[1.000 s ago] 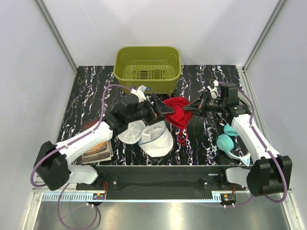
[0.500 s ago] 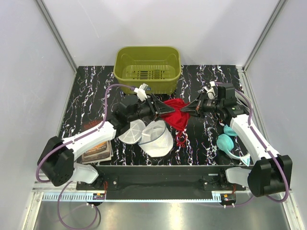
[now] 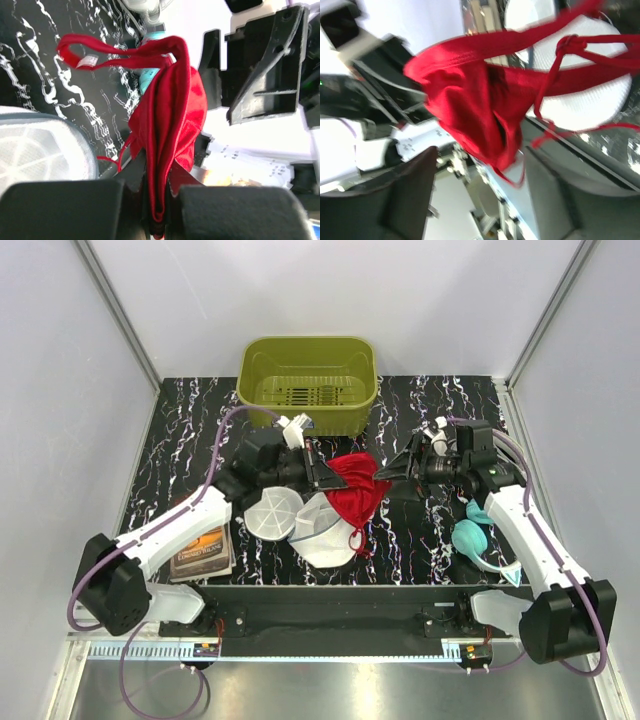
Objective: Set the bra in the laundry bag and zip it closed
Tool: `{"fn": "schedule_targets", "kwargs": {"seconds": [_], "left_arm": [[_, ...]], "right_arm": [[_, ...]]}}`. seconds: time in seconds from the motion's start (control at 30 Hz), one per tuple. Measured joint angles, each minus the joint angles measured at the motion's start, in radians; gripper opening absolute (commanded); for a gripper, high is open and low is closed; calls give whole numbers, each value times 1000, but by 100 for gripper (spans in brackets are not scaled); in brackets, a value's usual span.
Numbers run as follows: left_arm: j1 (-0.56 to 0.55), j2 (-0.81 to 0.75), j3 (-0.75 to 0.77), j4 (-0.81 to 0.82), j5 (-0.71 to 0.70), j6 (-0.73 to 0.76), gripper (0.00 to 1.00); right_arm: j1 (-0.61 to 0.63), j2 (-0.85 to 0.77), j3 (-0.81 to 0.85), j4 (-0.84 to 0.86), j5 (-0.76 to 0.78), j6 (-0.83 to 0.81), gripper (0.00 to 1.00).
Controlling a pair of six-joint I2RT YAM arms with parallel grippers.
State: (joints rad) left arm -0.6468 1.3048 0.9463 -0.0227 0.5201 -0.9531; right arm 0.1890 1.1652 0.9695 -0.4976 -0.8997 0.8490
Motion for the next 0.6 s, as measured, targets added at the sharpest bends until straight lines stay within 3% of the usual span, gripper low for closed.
{"fn": "schedule_targets", "kwargs": {"seconds": [0.03, 0.1, 0.33, 0.6], "left_arm": [[5, -1, 24, -40, 17, 43, 0], [18, -8, 55, -101, 57, 118, 0], [40, -54, 105, -323, 181, 391, 0], [40, -72, 196, -433, 343, 568, 0]], "right_arm": [[0, -1, 11, -43, -1, -33, 94], [0, -1, 46, -137, 2, -105, 100], [13, -48, 109, -333, -29, -280, 100], [155, -121, 55, -343, -126, -294, 100]]}}
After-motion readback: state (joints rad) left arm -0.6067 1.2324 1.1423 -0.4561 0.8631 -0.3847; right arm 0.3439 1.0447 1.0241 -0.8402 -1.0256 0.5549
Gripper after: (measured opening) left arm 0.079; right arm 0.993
